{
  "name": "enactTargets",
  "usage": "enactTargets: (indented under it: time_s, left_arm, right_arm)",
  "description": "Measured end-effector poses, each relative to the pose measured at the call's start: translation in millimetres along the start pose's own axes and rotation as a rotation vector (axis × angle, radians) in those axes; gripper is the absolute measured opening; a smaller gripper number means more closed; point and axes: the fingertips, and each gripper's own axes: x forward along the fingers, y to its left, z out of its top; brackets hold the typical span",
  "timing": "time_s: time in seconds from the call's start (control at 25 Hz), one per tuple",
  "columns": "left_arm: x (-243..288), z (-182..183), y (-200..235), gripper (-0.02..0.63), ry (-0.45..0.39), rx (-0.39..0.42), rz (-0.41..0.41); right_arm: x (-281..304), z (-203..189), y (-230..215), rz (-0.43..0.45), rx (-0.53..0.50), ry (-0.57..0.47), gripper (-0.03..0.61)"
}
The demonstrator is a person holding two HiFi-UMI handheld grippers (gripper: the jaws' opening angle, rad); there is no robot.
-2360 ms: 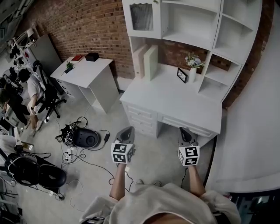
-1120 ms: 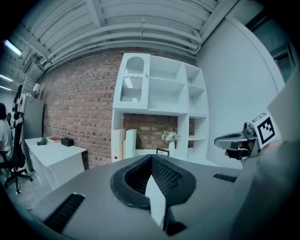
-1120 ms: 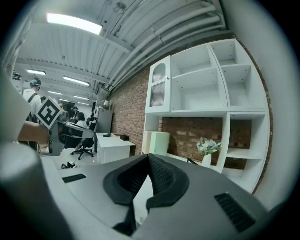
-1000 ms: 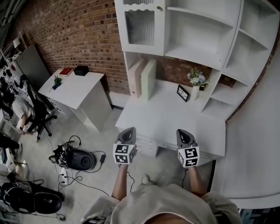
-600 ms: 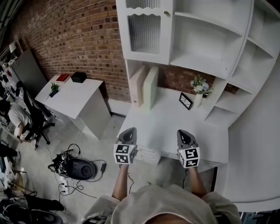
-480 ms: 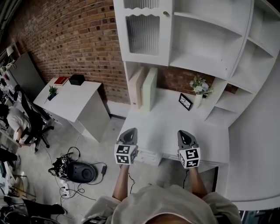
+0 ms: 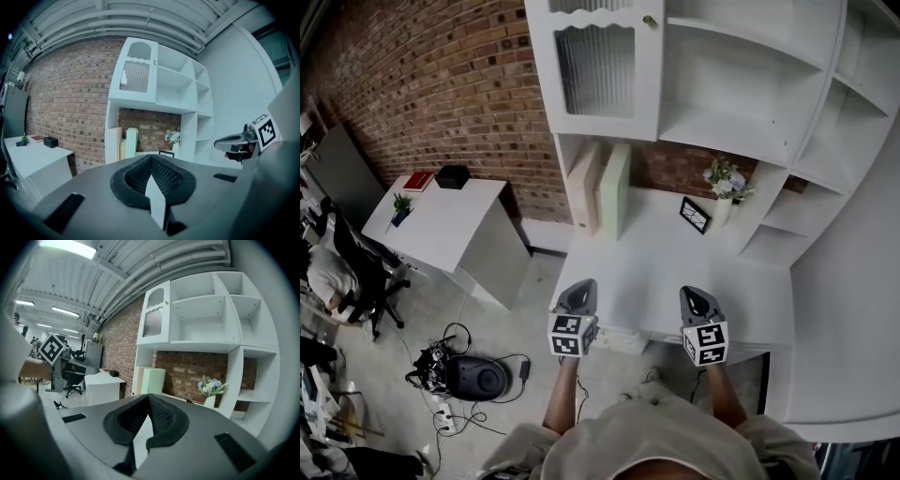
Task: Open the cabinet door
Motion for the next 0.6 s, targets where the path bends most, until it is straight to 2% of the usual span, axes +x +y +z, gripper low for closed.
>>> enactTargets:
  time_s: [0.24, 0.6]
  left_arm:
    - [15, -3, 12, 0.026, 0.015, -0.005, 0.024]
    - [53, 19, 41, 0.026, 0.002, -0.002, 0.096]
  right_arm:
    - [25, -1, -8, 0.026, 0.001, 0.005, 0.014]
    - [85, 9, -34, 0.085, -0.002, -0.016, 0.012]
